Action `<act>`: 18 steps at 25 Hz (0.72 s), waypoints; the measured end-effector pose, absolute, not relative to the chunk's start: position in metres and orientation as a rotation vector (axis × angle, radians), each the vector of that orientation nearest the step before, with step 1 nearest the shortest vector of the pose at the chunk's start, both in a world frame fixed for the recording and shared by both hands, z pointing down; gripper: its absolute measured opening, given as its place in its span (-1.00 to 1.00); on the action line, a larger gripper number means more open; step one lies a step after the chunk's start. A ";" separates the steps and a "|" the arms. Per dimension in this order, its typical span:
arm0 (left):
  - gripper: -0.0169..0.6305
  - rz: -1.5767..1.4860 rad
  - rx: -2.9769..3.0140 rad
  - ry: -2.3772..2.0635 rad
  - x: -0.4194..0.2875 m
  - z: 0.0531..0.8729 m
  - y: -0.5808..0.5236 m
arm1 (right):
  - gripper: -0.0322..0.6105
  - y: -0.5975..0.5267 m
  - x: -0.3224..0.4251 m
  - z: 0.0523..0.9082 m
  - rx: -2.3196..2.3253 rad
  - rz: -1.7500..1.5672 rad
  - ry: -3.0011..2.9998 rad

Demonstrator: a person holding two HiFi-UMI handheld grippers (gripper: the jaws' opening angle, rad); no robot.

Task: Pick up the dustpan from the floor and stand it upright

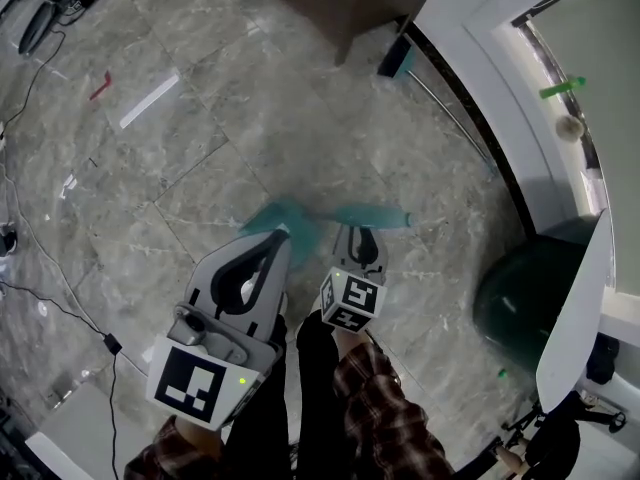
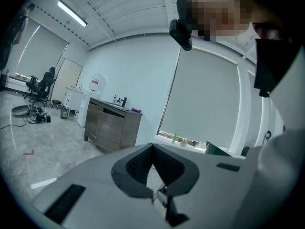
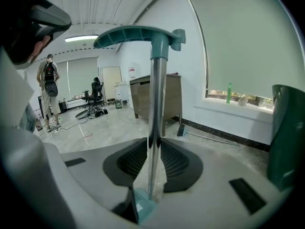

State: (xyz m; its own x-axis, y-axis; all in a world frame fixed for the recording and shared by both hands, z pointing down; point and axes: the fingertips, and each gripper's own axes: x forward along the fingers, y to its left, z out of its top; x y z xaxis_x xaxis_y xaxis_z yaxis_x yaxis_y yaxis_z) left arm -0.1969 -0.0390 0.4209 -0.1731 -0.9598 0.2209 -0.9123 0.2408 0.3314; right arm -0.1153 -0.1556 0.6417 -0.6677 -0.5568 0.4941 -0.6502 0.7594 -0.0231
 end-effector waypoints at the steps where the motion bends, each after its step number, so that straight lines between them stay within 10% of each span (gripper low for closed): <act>1: -0.92 -0.176 1.726 -2.139 -0.196 0.419 -0.035 | -0.60 -0.150 -0.113 0.644 0.914 0.277 -2.478; 18: -0.92 -0.231 1.775 -2.155 -0.173 0.369 -0.008 | -0.60 -0.120 -0.079 0.589 0.904 0.287 -2.479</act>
